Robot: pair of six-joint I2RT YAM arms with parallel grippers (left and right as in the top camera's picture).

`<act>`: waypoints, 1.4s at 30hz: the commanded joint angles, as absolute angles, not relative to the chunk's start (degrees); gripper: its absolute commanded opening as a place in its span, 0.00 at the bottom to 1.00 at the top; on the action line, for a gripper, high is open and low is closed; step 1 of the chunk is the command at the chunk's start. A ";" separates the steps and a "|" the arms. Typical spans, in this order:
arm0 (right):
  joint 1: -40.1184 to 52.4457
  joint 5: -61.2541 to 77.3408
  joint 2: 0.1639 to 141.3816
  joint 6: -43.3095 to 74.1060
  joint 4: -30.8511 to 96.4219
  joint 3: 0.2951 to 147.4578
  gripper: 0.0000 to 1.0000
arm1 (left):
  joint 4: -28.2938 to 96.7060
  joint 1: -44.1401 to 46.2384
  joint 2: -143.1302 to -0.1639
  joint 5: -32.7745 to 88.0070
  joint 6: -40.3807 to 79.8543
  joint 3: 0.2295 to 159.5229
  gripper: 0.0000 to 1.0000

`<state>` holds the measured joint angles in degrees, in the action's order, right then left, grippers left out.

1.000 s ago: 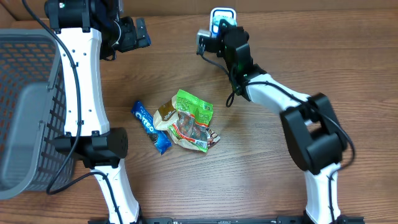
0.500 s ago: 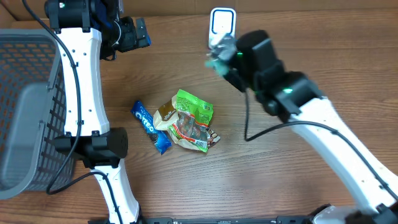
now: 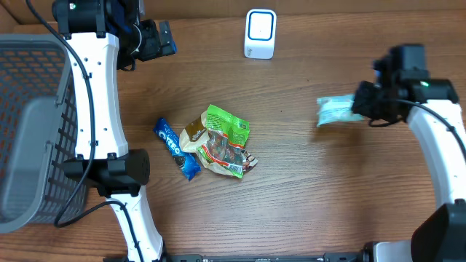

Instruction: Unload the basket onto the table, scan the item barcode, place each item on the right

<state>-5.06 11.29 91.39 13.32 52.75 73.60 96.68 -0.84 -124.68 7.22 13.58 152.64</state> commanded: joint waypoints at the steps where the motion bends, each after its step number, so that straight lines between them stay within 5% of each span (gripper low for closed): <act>1: -9.04 15.59 92.38 15.90 48.42 69.12 0.04 | 96.79 -0.62 -124.73 7.05 14.37 153.75 1.00; 9: -10.98 17.23 94.76 15.46 39.97 61.04 0.08 | 96.79 -0.62 -124.73 7.05 14.37 153.75 1.00; 10: -11.00 17.21 94.76 14.76 40.32 60.97 0.22 | 96.79 -0.62 -124.73 7.05 14.37 153.75 1.00; 11: -11.00 16.88 94.74 14.61 40.84 60.99 0.74 | 96.79 -0.62 -124.73 7.03 14.37 153.75 1.00; 13: -11.00 16.82 94.74 15.07 41.69 61.23 0.96 | 96.79 -0.62 -124.73 7.05 14.37 153.75 1.00; 26: -8.47 37.95 92.18 14.61 47.59 69.58 1.00 | 96.79 -0.62 -124.73 7.05 14.37 153.75 1.00; 42: 17.69 35.27 100.49 30.76 34.20 68.62 0.95 | 96.79 -0.62 -124.73 7.03 14.37 153.75 1.00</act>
